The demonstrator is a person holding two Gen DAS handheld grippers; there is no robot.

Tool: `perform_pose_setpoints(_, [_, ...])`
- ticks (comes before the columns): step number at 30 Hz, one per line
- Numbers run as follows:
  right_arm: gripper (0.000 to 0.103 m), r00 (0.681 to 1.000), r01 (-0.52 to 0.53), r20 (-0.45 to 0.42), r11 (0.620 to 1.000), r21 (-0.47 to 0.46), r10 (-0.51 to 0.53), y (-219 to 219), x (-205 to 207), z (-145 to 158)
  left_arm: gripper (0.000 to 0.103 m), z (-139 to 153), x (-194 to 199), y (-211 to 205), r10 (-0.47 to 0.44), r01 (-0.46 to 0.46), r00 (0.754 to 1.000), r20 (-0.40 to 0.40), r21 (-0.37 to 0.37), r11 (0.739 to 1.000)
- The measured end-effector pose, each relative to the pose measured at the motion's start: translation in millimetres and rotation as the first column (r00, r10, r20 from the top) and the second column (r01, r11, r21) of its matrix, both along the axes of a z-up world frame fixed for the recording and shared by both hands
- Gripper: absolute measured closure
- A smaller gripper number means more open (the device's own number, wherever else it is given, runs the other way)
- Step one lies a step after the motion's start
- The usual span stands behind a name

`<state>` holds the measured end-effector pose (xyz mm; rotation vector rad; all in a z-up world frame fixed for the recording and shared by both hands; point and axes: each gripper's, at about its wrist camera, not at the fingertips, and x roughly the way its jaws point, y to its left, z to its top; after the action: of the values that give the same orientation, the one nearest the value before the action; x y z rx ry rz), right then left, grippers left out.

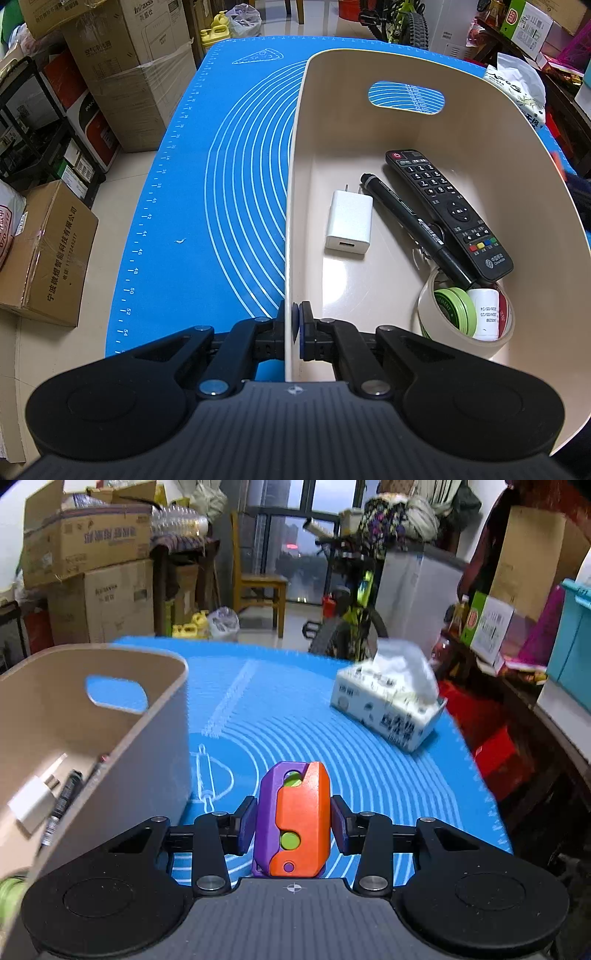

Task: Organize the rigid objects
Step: 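Carry the toy knife into the basket and open the right tool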

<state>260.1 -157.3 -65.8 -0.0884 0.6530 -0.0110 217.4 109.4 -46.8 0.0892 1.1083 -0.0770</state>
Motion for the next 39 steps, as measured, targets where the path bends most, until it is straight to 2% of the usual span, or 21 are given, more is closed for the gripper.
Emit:
perform_pose_setpoints(12, [0.054, 0.985, -0.135, 0.113, 0.989, 0.056, 0.128, 23, -40, 66, 0.098, 0, 0, 0, 0.0, 0.0, 1.0, 0.0, 0.0, 1.0])
perform_pose_setpoints(19, [0.054, 0.968, -0.237, 0.105, 0.967, 0.097, 0.227, 55, -51, 77, 0.098, 0, 0, 0, 0.0, 0.0, 1.0, 0.0, -0.001, 1.0])
perform_pose_setpoints(29, [0.054, 0.945, -0.322, -0.025, 0.94, 0.112, 0.327, 108, -57, 54, 0.098, 0, 0, 0, 0.0, 0.0, 1.0, 0.0, 0.0, 1.0])
perform_pose_setpoints(35, [0.054, 0.929, -0.327, -0.153, 0.941, 0.085, 0.337, 125, -52, 36, 0.098, 0, 0, 0, 0.0, 0.0, 1.0, 0.0, 0.0, 1.0])
perform_pose_setpoints(39, [0.054, 0.919, -0.345, -0.184, 0.937, 0.049, 0.348, 133, -53, 29, 0.098, 0, 0, 0, 0.0, 0.0, 1.0, 0.0, 0.001, 1.0])
